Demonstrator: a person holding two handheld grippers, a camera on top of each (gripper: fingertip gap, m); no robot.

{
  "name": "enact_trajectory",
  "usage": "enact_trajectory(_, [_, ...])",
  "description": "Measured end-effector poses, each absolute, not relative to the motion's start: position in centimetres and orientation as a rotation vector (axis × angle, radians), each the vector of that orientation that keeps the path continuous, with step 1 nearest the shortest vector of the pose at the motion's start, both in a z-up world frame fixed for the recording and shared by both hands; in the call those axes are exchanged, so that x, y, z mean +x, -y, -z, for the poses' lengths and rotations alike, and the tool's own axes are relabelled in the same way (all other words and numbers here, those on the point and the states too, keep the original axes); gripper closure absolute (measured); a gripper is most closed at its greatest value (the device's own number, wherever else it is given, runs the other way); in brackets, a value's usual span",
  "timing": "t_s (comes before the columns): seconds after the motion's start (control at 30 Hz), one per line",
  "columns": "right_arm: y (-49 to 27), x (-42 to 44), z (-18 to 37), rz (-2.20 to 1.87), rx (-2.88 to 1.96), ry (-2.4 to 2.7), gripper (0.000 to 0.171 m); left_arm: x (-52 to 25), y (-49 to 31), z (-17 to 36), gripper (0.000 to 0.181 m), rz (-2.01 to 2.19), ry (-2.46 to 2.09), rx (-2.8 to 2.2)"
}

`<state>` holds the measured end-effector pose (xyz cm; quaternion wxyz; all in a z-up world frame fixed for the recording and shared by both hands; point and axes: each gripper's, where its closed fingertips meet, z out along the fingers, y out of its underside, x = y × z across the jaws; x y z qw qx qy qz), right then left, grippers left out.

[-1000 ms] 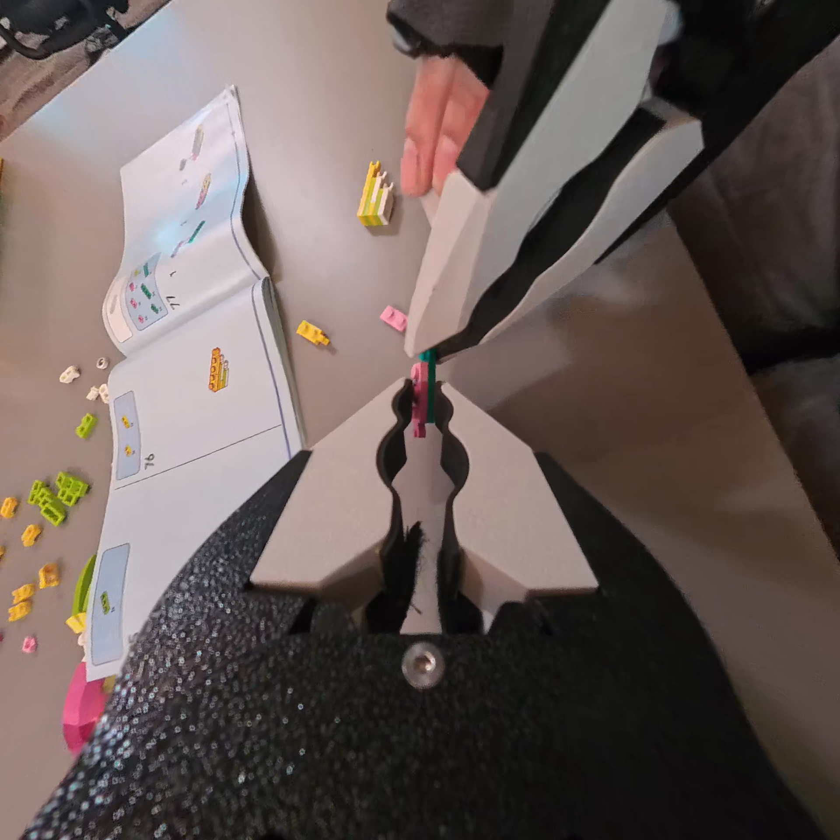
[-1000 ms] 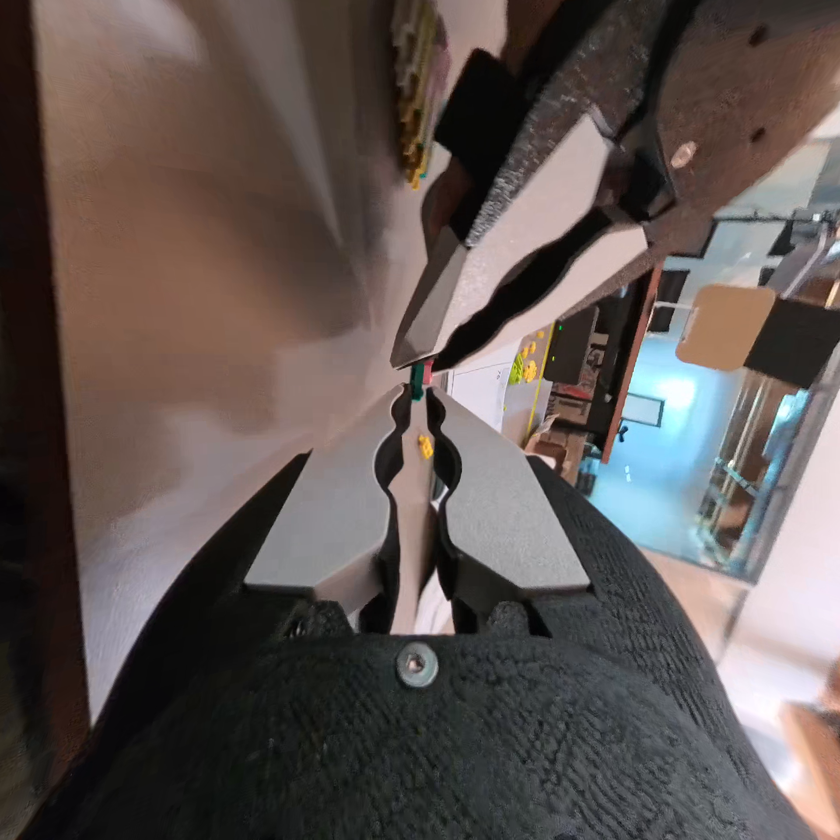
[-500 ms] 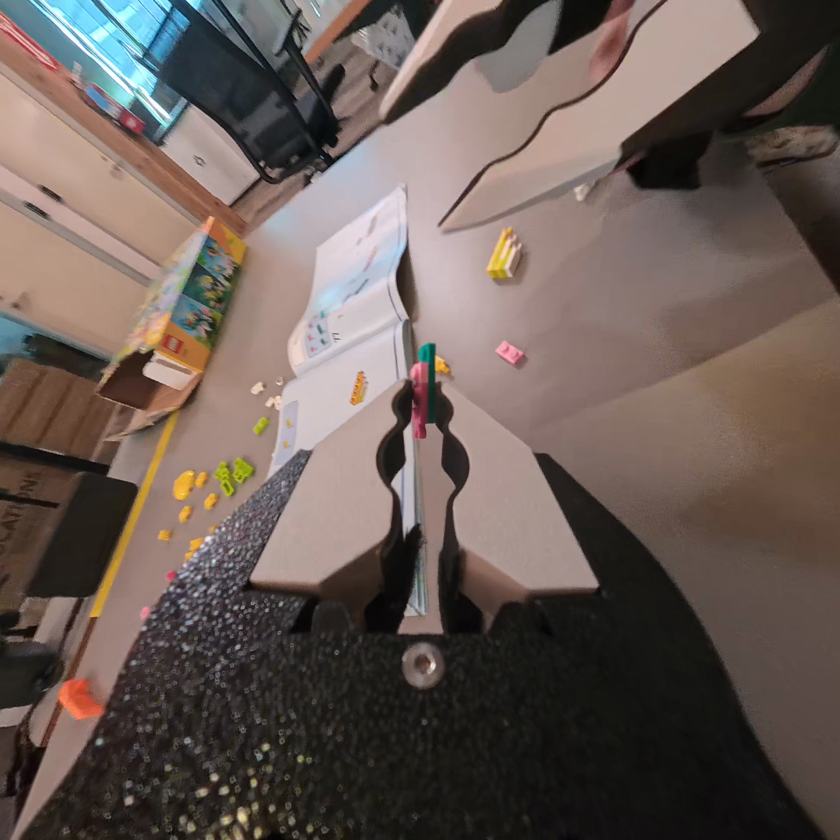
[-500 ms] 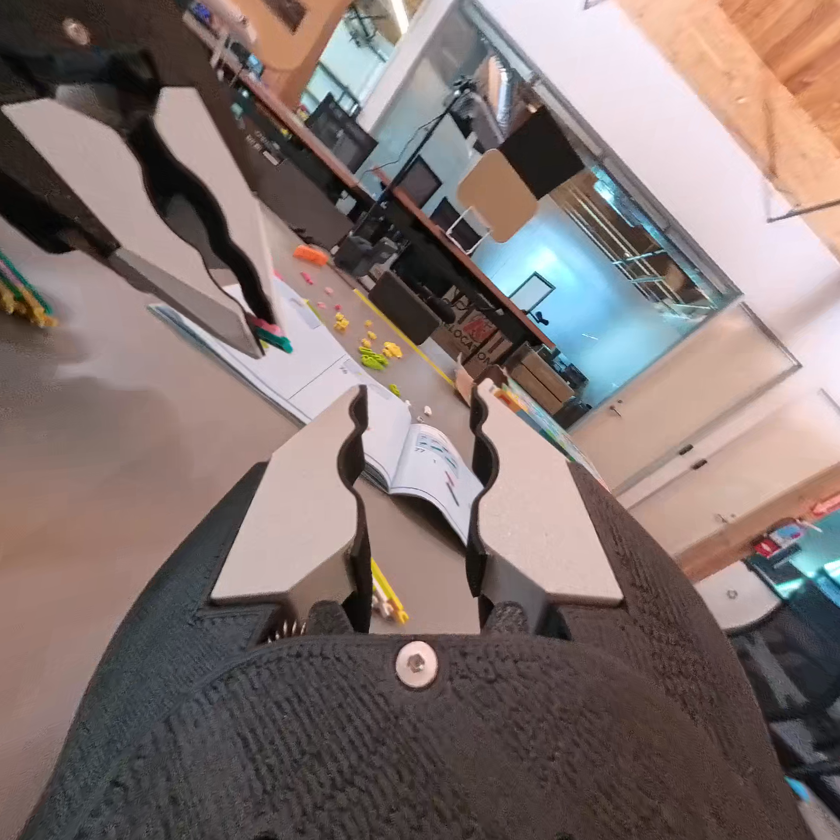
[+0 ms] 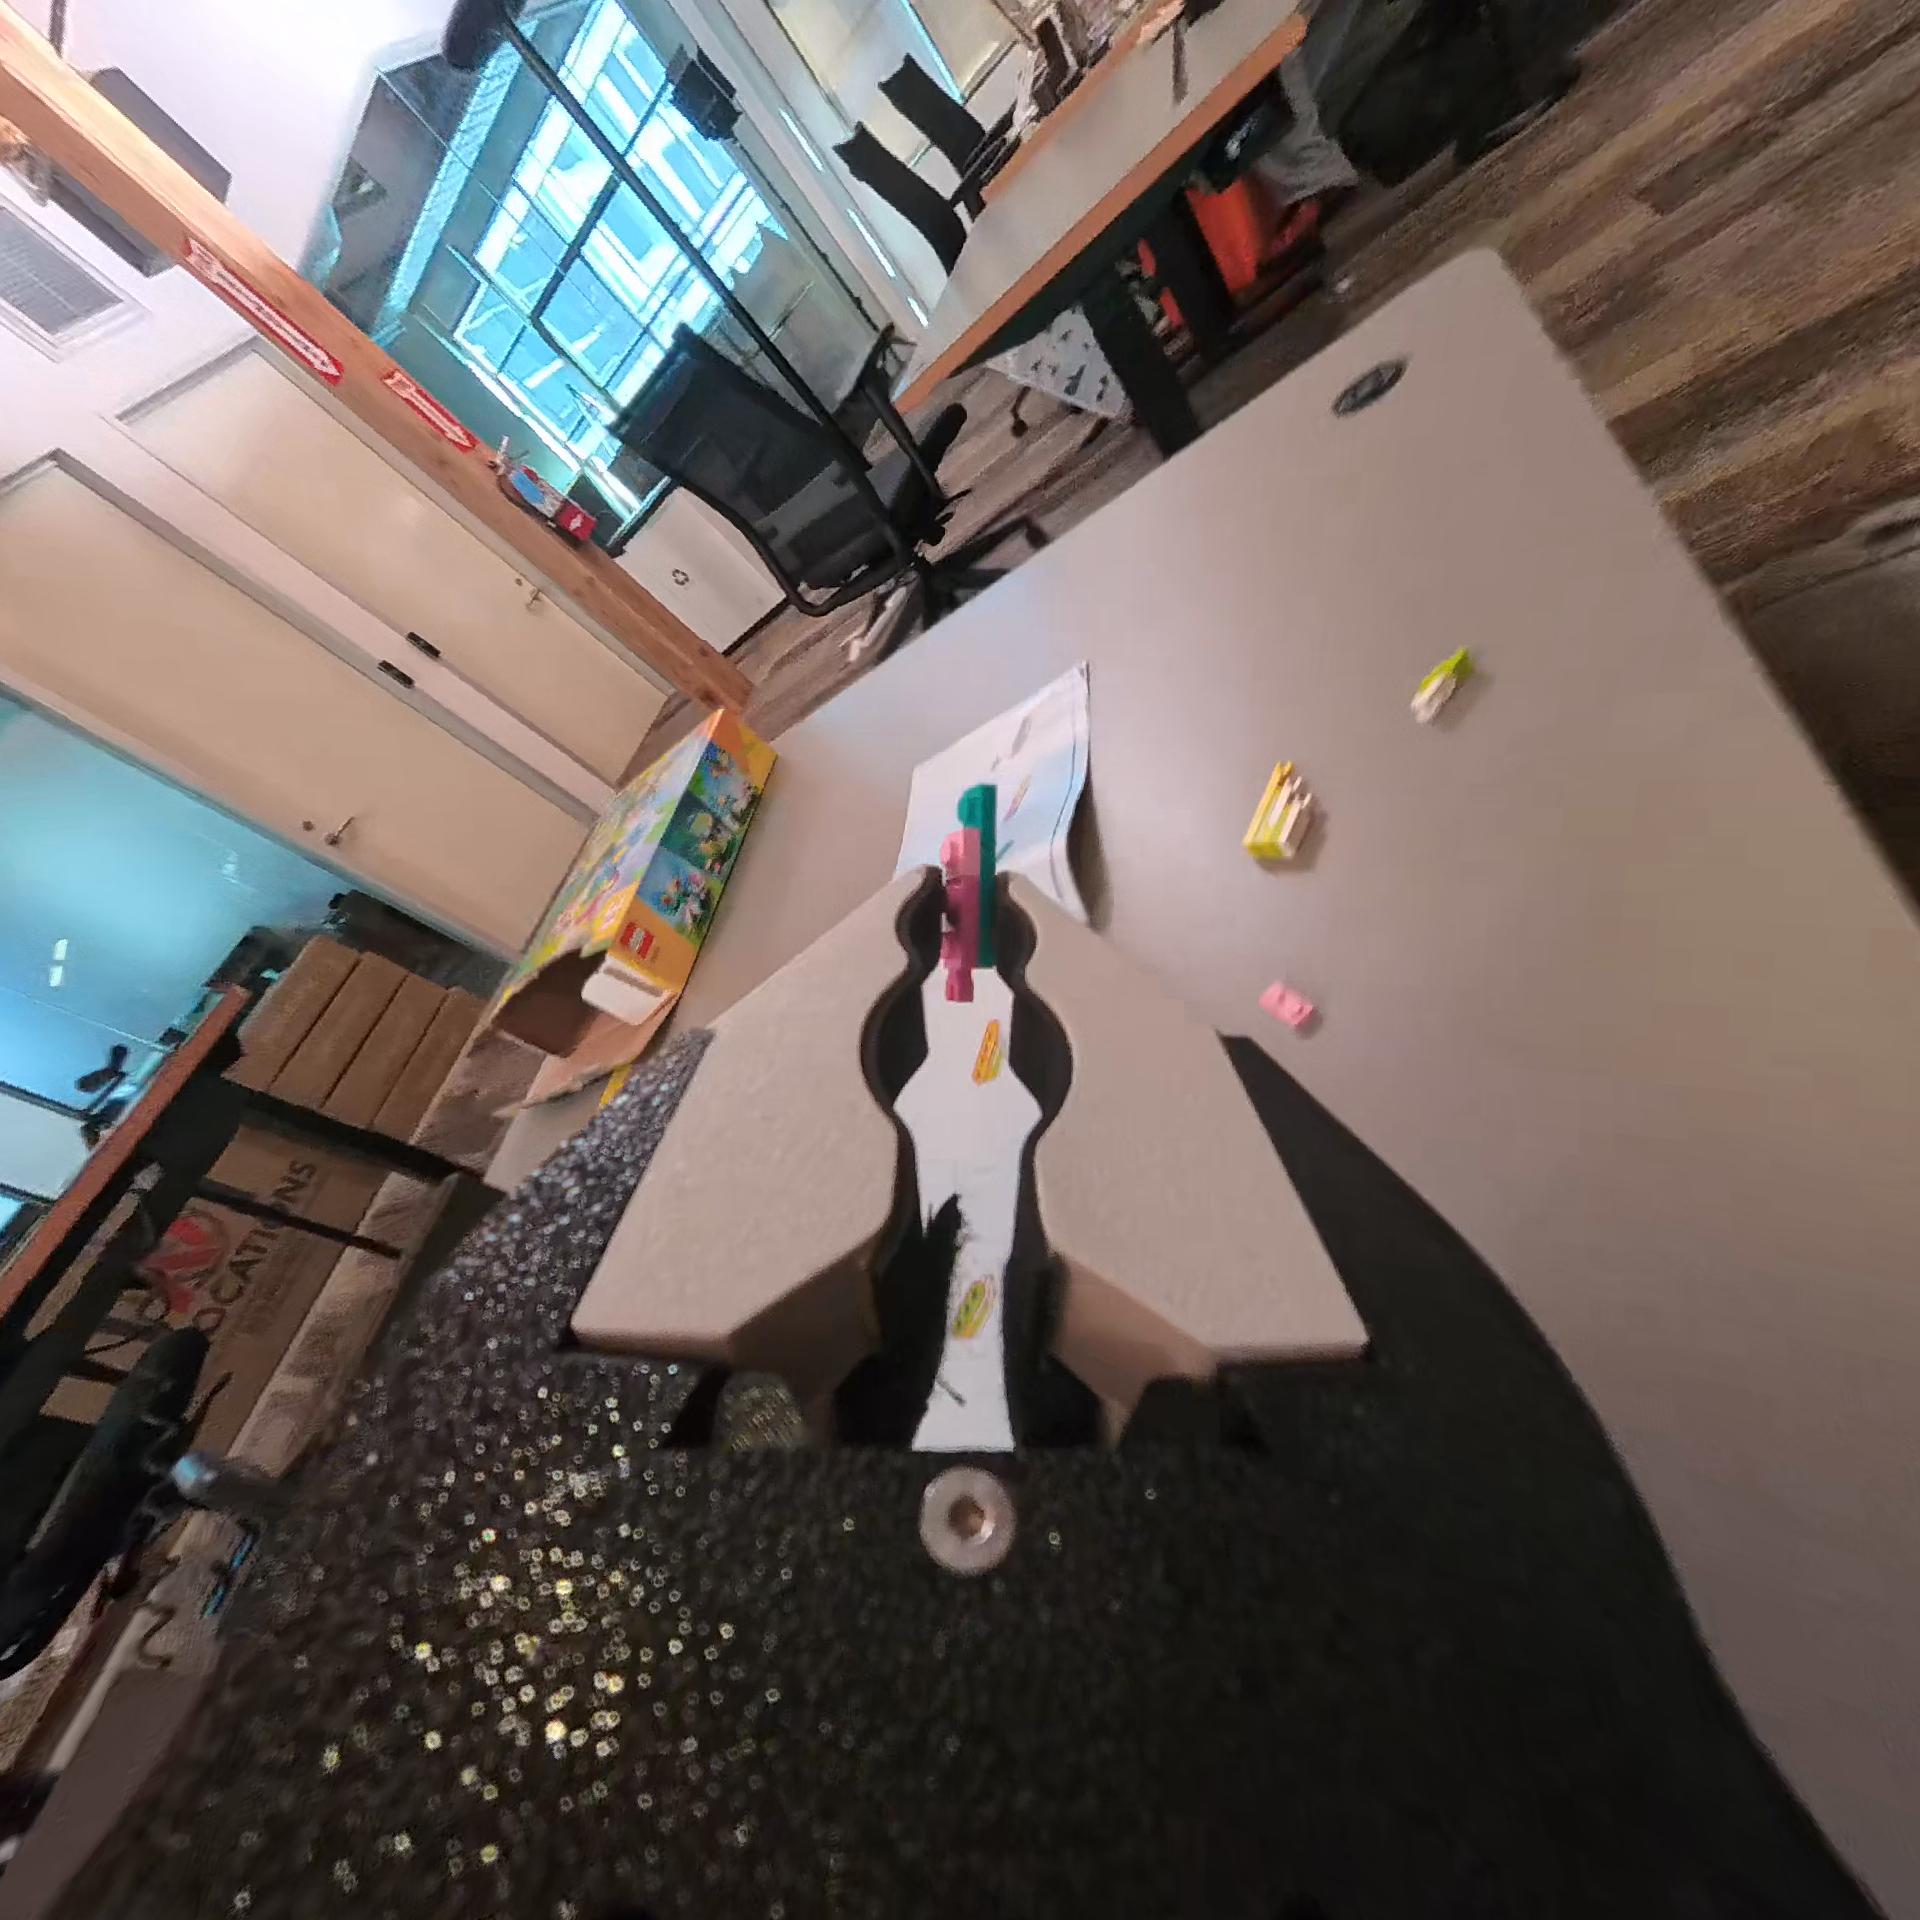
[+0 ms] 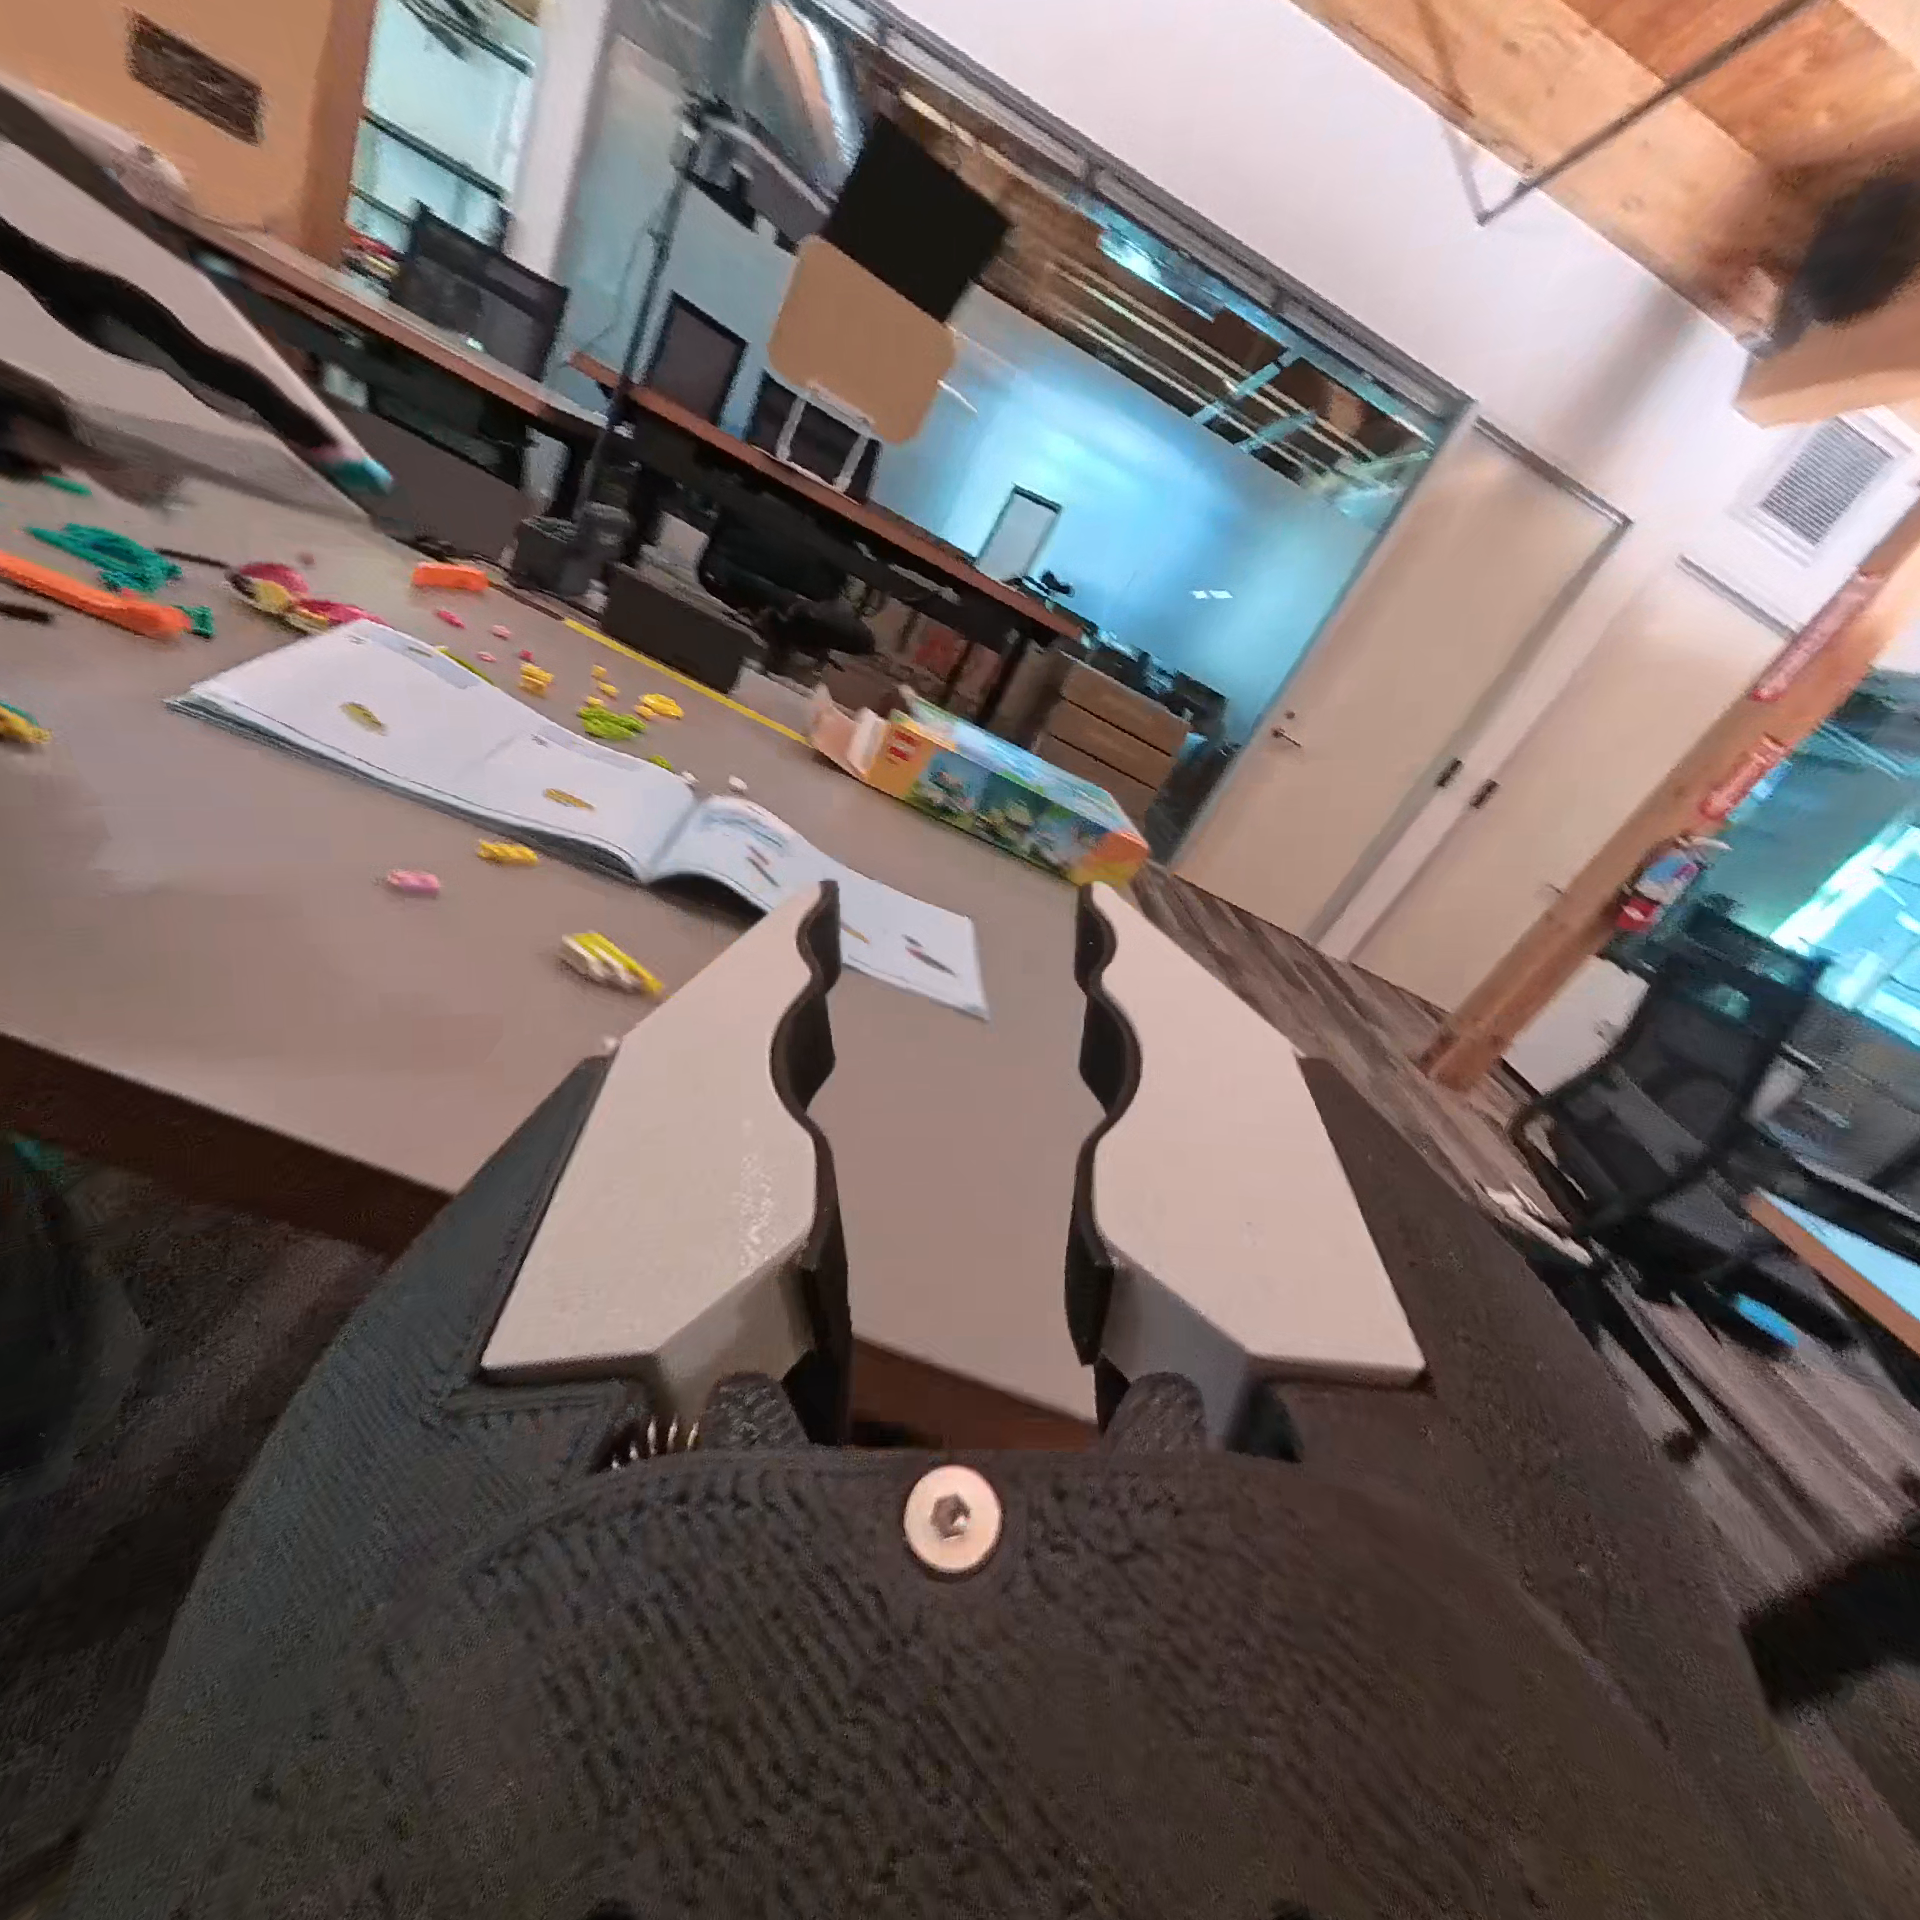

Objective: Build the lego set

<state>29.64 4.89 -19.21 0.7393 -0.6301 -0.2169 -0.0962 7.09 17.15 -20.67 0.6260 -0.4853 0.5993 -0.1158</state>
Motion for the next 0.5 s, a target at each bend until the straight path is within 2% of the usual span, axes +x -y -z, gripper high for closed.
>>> enact_trajectory(0.03, [-3.9,31.7,19.0,0.23,-1.407,0.439,0.126,7.6,-16.4,19.6,0.174,0.283,-1.381,-1.112])
enact_trajectory(0.17, [0.3,39.8,18.8,0.253,-1.507,0.26,0.121,10.4,-13.3,15.2,0.174,0.317,-1.411,-1.095])
enact_trajectory(0.3, [4.4,46.6,20.8,0.256,-1.604,0.117,0.118,14.0,-10.3,11.7,0.174,0.319,-1.44,-1.056])
enact_trajectory(0.5, [7.9,51.3,24.9,0.278,-1.725,0.077,0.114,21.2,-6.5,9.5,0.174,0.315,-1.467,-0.968])
